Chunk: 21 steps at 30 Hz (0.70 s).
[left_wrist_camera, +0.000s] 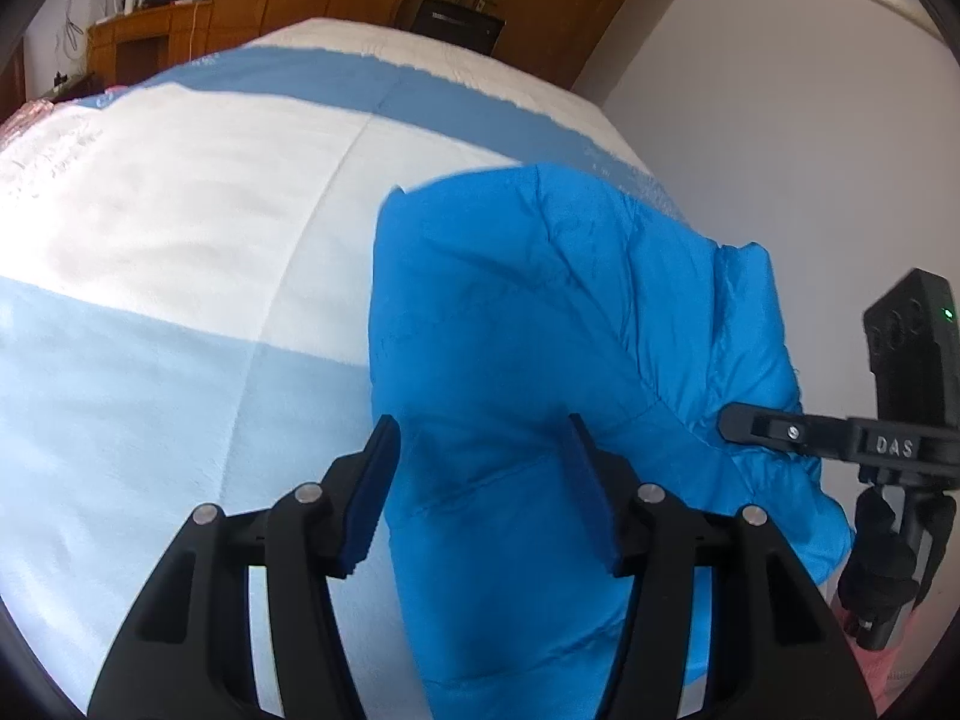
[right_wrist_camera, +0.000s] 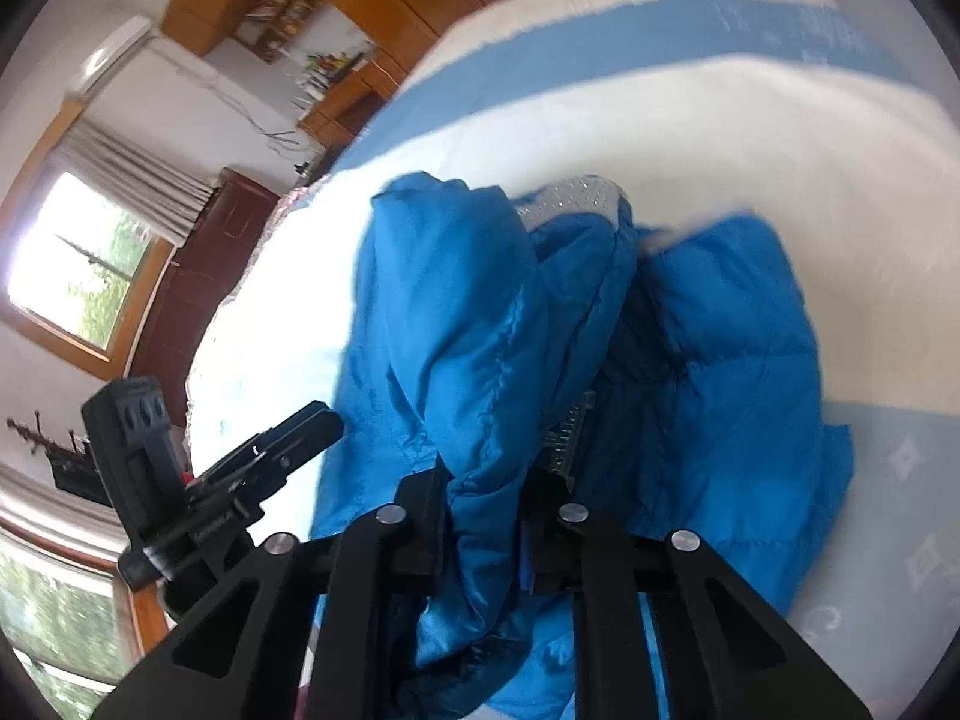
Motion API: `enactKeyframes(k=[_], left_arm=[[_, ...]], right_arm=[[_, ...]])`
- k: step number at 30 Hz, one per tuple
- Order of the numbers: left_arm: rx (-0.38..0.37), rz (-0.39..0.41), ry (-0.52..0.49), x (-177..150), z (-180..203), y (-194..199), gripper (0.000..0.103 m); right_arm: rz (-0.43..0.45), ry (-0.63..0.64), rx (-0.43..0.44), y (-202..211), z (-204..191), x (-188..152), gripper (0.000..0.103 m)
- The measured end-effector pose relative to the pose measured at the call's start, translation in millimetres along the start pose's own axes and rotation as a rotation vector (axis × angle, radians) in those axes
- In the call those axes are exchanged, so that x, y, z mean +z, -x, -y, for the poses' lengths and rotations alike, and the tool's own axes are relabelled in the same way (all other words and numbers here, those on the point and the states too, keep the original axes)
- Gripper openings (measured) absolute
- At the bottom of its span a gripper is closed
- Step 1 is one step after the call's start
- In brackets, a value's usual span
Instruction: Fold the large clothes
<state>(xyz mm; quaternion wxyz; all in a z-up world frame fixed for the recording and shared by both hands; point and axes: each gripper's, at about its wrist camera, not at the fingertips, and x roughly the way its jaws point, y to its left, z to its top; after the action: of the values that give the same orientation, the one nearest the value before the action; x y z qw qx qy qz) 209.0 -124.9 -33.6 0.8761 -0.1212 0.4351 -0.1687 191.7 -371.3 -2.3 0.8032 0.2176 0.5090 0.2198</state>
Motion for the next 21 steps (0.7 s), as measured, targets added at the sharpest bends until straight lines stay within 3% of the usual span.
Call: enactKeyframes(k=[10, 15, 21], left_arm=[[-0.008, 0.115, -0.107, -1.2, 64.9, 36.1, 0.054], [-0.045, 0.066, -0.17, -14.2, 91.3, 25.6, 0.054], [-0.036, -0.027, -0.201, -27.4, 95.8, -9.6, 0.054]], right_arm=[[0.174, 0.114, -0.028, 97.8, -25.9, -30.5, 0.014], [0.204, 0.062, -0.056, 119.9, 2.2, -46.5, 0.014], [0.155, -0.056, -0.059, 97.7, 56.4, -69.7, 0.014]])
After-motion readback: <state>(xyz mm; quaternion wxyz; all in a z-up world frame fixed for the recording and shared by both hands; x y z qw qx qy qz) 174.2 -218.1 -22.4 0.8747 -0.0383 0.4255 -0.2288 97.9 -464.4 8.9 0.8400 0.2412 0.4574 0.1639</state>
